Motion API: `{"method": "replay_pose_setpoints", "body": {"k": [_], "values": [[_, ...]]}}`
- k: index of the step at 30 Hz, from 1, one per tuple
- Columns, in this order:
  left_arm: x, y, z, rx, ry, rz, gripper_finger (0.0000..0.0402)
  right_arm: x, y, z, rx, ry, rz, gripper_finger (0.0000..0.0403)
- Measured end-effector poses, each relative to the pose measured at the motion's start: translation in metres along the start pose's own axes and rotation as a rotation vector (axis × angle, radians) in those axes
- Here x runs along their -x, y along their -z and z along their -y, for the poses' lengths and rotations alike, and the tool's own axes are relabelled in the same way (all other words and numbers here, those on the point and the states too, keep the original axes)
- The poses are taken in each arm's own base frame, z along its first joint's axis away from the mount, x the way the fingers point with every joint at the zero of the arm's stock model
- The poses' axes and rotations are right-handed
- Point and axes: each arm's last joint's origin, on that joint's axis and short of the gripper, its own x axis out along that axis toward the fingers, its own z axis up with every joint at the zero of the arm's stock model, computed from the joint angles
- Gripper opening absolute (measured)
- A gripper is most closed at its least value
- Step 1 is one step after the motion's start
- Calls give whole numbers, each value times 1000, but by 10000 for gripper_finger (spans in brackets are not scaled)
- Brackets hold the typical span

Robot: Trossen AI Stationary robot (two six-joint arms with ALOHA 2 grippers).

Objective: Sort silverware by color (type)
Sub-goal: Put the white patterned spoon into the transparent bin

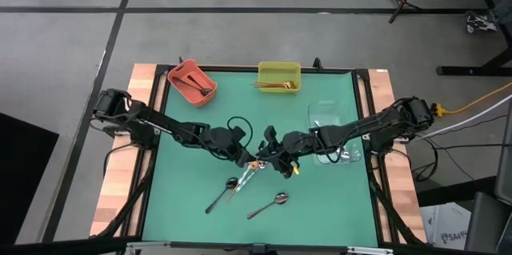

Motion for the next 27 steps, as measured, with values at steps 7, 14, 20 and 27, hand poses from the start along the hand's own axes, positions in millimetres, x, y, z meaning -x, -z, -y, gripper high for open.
{"method": "replay_pose_setpoints", "body": {"k": [7, 14, 20, 27], "values": [[0, -3, 6, 3, 67, 24, 12, 0, 0, 0, 0, -3, -3, 69], [0, -2, 7, 80, 77, -2, 12, 0, 0, 0, 0, 4, -10, 69], [0, -4, 6, 173, 87, -45, 12, 0, 5, -1, 6, 35, -87, 69], [1, -16, 1, 259, 97, -62, 12, 0, 6, -3, 8, 20, -108, 69]]}}
